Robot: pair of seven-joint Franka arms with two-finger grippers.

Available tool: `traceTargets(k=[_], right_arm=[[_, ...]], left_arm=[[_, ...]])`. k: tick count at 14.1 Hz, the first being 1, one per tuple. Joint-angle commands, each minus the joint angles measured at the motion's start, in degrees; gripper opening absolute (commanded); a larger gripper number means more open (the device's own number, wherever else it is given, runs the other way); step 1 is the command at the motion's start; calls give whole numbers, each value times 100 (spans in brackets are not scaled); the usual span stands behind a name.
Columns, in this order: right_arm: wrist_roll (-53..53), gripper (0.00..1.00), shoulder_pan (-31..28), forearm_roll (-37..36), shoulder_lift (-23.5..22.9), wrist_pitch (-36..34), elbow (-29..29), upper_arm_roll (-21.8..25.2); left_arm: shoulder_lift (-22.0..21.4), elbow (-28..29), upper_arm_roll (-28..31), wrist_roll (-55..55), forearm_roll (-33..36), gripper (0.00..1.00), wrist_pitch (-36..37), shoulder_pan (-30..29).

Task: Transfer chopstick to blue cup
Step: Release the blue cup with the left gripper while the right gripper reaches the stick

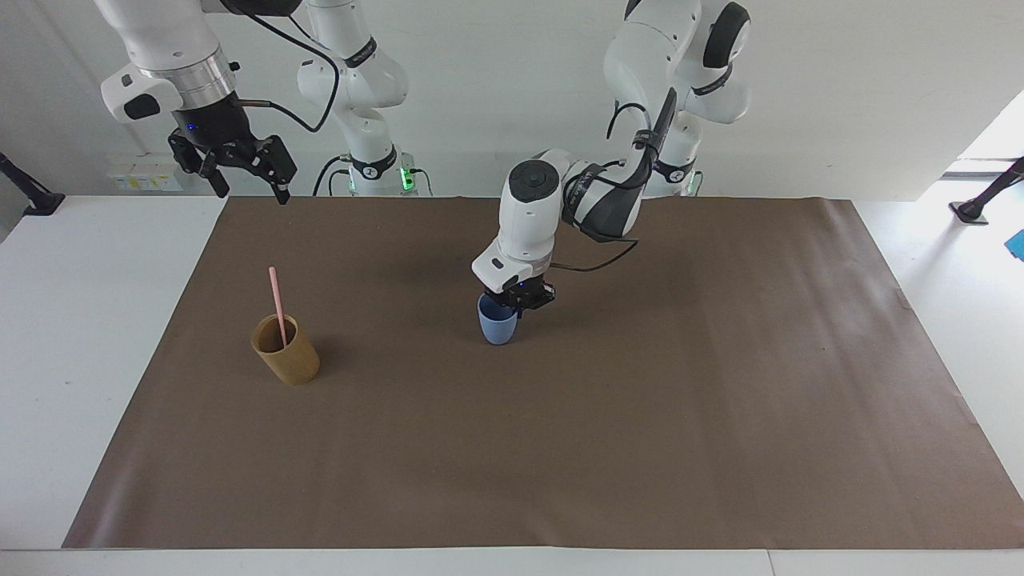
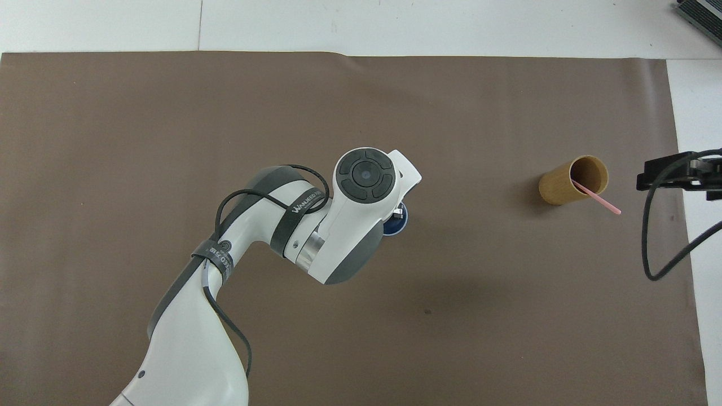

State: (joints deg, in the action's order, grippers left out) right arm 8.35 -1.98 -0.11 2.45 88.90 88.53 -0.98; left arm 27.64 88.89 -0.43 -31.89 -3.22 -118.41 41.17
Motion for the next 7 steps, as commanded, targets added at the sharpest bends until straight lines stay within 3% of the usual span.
traceTargets(k=[1, 2, 7], right_arm=[[-35, 100, -21, 46, 203, 434, 488, -42], [-35, 100, -21, 37, 203, 539, 629, -34], [-570, 100, -450, -16, 221, 1514, 1683, -34]], left_arm=[[40, -144, 122, -107, -291, 69, 38, 32], [-30, -153, 174, -107, -459, 100, 81, 14], [-557, -345, 201, -81, -417, 100, 870, -319]])
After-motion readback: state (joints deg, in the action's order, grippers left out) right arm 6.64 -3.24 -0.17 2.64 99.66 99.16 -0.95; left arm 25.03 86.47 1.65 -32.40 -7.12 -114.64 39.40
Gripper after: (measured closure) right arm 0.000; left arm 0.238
